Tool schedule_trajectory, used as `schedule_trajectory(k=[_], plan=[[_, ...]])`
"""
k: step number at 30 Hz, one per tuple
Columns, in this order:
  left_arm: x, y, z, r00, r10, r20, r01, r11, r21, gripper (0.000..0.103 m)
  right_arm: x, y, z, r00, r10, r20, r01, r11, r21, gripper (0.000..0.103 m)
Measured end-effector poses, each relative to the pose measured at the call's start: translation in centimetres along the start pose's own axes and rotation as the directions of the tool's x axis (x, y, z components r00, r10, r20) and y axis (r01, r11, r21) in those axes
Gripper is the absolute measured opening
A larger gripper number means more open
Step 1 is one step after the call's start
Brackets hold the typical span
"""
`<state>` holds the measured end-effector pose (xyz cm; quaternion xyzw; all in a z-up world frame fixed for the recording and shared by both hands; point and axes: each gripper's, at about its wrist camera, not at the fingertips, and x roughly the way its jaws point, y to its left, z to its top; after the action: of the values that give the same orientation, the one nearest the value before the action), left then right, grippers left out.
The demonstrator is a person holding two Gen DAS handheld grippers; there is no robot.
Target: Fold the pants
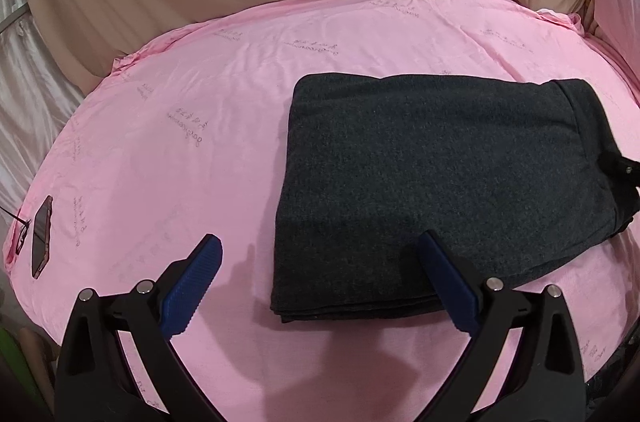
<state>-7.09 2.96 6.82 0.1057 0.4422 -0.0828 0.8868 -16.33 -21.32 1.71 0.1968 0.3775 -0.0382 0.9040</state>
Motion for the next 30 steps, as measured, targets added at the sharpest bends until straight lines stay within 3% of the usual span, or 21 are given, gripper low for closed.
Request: schedule_trajectory(k=[2,4,6,8,9,12,14,16,18,20,22,25,27,30], plan=[[-0.1,-0.1,-0.1,1.000,0.006,0.003,-0.006,1.000,0.006,0.096,-1.3,0.7,-0.4,1.000,0.007,0.014,-0.007,1.000,-0.013,0.021],[-0.1,-0.2,-0.1,1.000,0.009,0.005,-0.009,1.000,0.010,0.096,-1.7,1.3,-0.9,1.000,0.027,-0.003,-0.027,0.999,-0.033,0.038],[-0.1,-0.3,-0.1,1.000,0.009,0.004,-0.009,1.000,0.010,0.096,-1.5,1.8,-1.9,1.000,0.009,-0.023,-0.010,0.998,-0.058,0.045],[-0.1,-0.4,-0.1,1.000,0.007,0.004,-0.007,1.000,0.007,0.097,-0.8,2.6,-2.5,0.998,-0.060,-0.010,0.059,0.991,-0.123,0.041],[-0.1,-0.4,-0.1,1.000,0.006,0.003,-0.006,1.000,0.006,0.097,-0.7,2.7,-2.6,0.995,-0.100,-0.006,0.098,0.985,-0.143,0.031],[-0.1,-0.3,-0.2,1.000,0.006,0.001,-0.006,1.000,0.004,0.097,-2.2,2.9,-2.4,0.997,-0.079,0.017,0.081,0.987,-0.141,0.026],[-0.1,-0.2,-0.5,1.000,-0.002,0.000,0.002,1.000,-0.001,0.098,-2.2,2.5,-2.4,0.996,-0.088,0.012,0.089,0.986,-0.143,0.032],[0.1,0.0,-0.6,1.000,-0.019,-0.008,0.019,1.000,-0.010,0.098,-1.5,1.4,-2.7,0.991,-0.133,-0.012,0.130,0.984,-0.125,0.050],[0.2,0.7,-0.7,0.997,-0.075,-0.016,0.074,0.997,-0.031,0.098,-2.0,0.1,-2.9,0.997,-0.070,-0.021,0.069,0.997,-0.042,0.054],[0.3,2.0,-0.7,0.984,-0.175,-0.027,0.172,0.982,-0.080,0.098,-2.5,-0.7,-2.7,0.999,-0.036,-0.021,0.036,0.999,0.000,0.065],[0.9,3.5,-0.7,0.957,-0.285,-0.053,0.274,0.949,-0.153,0.098,-2.6,-1.4,-2.1,1.000,-0.027,-0.014,0.028,0.999,0.020,0.080],[3.8,4.9,-0.7,0.897,-0.423,-0.127,0.372,0.878,-0.301,0.098,-1.1,-2.7,-1.2,0.997,0.029,-0.068,-0.024,0.997,0.076,0.081],[4.0,4.8,-0.6,0.906,-0.411,-0.101,0.367,0.882,-0.297,0.098,0.6,-3.2,-1.0,0.990,0.091,-0.106,-0.078,0.989,0.124,0.081],[4.6,4.0,-0.2,0.893,-0.440,-0.099,0.398,0.872,-0.283,0.098,1.8,-2.8,-0.9,0.983,0.156,-0.097,-0.143,0.981,0.132,0.082]])
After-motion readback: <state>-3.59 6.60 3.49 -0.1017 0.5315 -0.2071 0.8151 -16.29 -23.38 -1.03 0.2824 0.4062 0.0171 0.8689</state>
